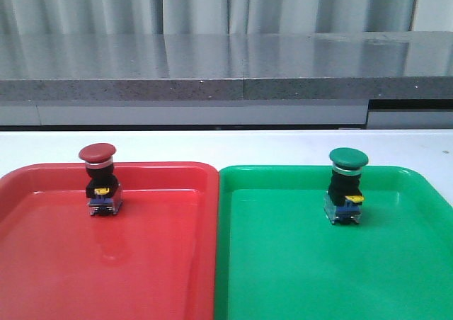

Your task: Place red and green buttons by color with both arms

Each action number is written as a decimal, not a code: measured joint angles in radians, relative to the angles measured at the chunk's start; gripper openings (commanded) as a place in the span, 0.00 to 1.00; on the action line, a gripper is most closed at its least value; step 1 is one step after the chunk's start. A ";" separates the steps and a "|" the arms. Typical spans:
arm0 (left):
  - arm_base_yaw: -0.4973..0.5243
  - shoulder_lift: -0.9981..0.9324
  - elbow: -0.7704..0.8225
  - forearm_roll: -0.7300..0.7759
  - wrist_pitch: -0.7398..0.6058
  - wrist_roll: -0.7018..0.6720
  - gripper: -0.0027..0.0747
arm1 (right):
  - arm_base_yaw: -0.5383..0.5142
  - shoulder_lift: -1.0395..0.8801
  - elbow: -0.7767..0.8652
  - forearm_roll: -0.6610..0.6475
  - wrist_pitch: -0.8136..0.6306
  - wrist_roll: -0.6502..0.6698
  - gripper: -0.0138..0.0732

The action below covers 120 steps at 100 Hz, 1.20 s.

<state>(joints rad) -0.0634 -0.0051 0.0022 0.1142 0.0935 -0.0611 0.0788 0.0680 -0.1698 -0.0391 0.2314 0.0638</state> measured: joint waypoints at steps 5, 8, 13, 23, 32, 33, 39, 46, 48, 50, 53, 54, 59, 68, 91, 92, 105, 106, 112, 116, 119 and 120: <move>0.000 0.000 0.000 0.000 0.000 0.000 0.01 | -0.012 -0.027 0.035 0.012 -0.013 -0.006 0.08; 0.000 0.000 0.000 0.000 0.000 0.000 0.01 | -0.015 -0.044 0.054 0.015 -0.017 -0.008 0.08; 0.000 0.000 0.000 0.000 0.000 0.000 0.01 | -0.017 -0.067 0.092 0.022 -0.024 -0.011 0.08; 0.000 0.000 0.000 0.000 -0.002 0.000 0.01 | -0.017 -0.078 0.155 0.030 -0.054 -0.013 0.08; 0.000 0.000 0.000 0.000 -0.002 0.000 0.01 | -0.017 -0.078 0.190 0.039 -0.069 -0.015 0.08; 0.000 0.000 0.000 0.000 -0.002 0.000 0.01 | -0.017 -0.078 0.193 0.039 -0.069 -0.015 0.08; 0.000 0.000 0.000 0.000 -0.002 0.000 0.01 | -0.017 -0.078 0.197 0.039 -0.081 -0.015 0.08; 0.000 0.000 0.000 0.000 -0.002 0.000 0.01 | -0.017 -0.078 0.197 0.039 -0.097 -0.015 0.08; 0.000 0.000 0.000 0.000 -0.002 0.000 0.01 | -0.017 -0.078 0.197 0.039 -0.098 -0.015 0.08; 0.000 0.000 0.000 0.000 -0.002 0.000 0.01 | -0.017 -0.078 0.197 0.044 -0.100 -0.015 0.08; 0.000 0.000 0.000 0.000 -0.002 0.000 0.01 | -0.017 -0.078 0.197 0.044 -0.102 -0.015 0.08; 0.000 0.000 0.000 0.000 -0.002 0.000 0.01 | -0.017 -0.078 0.197 0.044 -0.102 -0.015 0.08; 0.000 0.000 0.000 0.000 -0.002 0.000 0.01 | -0.017 -0.078 0.197 0.046 -0.102 -0.015 0.08; 0.000 0.000 0.000 0.000 -0.002 0.000 0.01 | -0.017 -0.078 0.197 0.046 -0.102 -0.015 0.08; 0.000 0.000 0.000 0.000 -0.002 0.000 0.01 | -0.017 -0.078 0.197 0.046 -0.102 -0.015 0.08; 0.000 0.000 0.000 0.000 -0.002 0.000 0.01 | -0.017 -0.078 0.197 0.046 -0.102 -0.015 0.08; 0.000 0.000 0.000 0.000 -0.002 0.000 0.01 | -0.017 -0.078 0.197 0.046 -0.102 -0.016 0.08; 0.000 0.000 0.000 0.000 -0.002 0.000 0.01 | -0.017 -0.078 0.197 0.046 -0.102 -0.016 0.08; 0.000 0.000 0.000 0.000 -0.002 0.000 0.01 | -0.017 -0.078 0.197 0.046 -0.102 -0.016 0.08; 0.000 0.000 0.000 0.000 -0.002 0.000 0.01 | -0.017 -0.078 0.197 0.046 -0.102 -0.016 0.08; 0.000 0.000 0.000 0.000 -0.002 0.000 0.01 | -0.017 -0.078 0.197 0.046 -0.102 -0.016 0.08; 0.000 0.000 0.000 0.000 -0.002 0.000 0.01 | -0.017 -0.078 0.197 0.046 -0.102 -0.016 0.08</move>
<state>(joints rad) -0.0634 -0.0051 0.0022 0.1142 0.0915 -0.0611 0.0618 -0.0101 0.0274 0.0068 0.1295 0.0473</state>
